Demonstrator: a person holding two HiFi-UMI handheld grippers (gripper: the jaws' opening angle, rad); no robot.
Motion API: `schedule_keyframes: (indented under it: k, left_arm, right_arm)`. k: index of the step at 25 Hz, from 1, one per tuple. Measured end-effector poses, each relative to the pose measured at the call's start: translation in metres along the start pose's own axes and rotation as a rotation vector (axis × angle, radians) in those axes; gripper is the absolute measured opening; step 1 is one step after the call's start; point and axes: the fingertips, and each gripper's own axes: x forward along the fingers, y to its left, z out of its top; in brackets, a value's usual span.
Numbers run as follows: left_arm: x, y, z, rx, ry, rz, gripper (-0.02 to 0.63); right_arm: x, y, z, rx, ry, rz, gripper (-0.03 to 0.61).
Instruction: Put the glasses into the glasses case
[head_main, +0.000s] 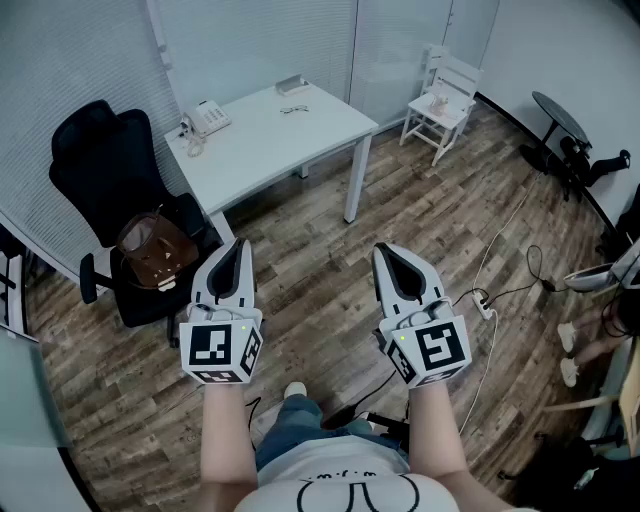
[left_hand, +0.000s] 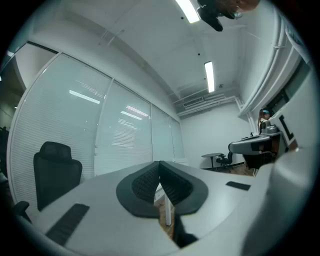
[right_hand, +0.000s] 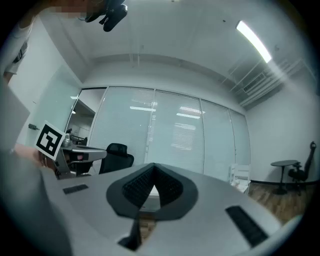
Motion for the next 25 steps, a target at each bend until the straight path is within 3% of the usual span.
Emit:
schedule_keyframes:
  k: [7, 14, 25]
  left_arm:
    - [0.032, 0.057, -0.013, 0.021, 0.01, -0.069, 0.015]
    - [0.056, 0.096, -0.018, -0.015, -0.008, -0.13, 0.015]
    - [0.102, 0.114, -0.036, -0.025, 0.009, -0.136, 0.015]
  right_arm:
    - [0.061, 0.03, -0.004, -0.009, 0.01, -0.041, 0.009]
    - [0.097, 0.047, -0.002, -0.011, 0.008, -0.105, 0.01]
    - [0.143, 0.021, -0.012, -0.038, 0.027, -0.117, 0.011]
